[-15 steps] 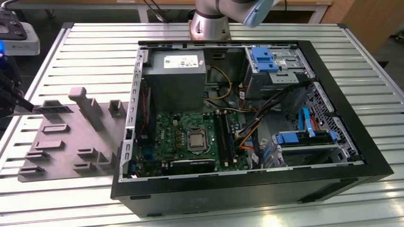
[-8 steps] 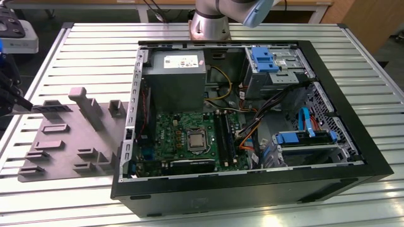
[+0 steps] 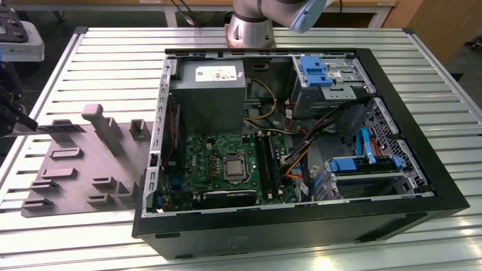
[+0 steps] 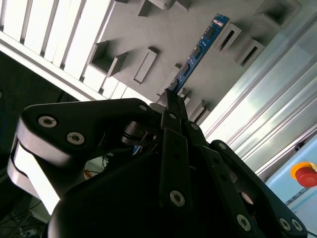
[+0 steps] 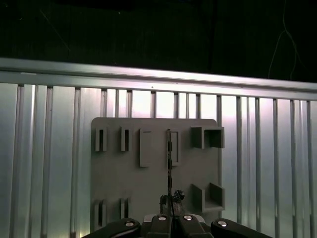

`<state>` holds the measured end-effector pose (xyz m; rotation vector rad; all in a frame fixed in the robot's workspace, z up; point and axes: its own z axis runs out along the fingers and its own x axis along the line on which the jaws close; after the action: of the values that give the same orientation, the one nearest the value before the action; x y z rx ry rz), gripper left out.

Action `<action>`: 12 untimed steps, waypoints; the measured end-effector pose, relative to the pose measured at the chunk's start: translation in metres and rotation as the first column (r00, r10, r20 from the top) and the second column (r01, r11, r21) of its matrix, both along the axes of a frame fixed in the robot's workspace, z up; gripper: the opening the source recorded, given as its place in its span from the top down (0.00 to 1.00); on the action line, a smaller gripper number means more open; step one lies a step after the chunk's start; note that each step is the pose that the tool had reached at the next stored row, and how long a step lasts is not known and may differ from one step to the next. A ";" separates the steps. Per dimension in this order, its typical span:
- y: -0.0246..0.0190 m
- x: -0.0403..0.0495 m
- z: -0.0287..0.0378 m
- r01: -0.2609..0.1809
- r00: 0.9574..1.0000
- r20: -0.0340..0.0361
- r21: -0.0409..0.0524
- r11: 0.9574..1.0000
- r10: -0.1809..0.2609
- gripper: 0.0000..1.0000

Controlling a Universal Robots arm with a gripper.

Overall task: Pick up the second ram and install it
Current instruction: 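Pick up the second ram and move it above second insertion slot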

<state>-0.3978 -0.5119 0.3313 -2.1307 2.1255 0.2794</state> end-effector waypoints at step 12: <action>0.0000 0.0000 0.0053 0.000 1.000 0.000 0.000 1.000 0.000 0.89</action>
<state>-0.3978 -0.5119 0.3366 -2.1307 2.1256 0.2794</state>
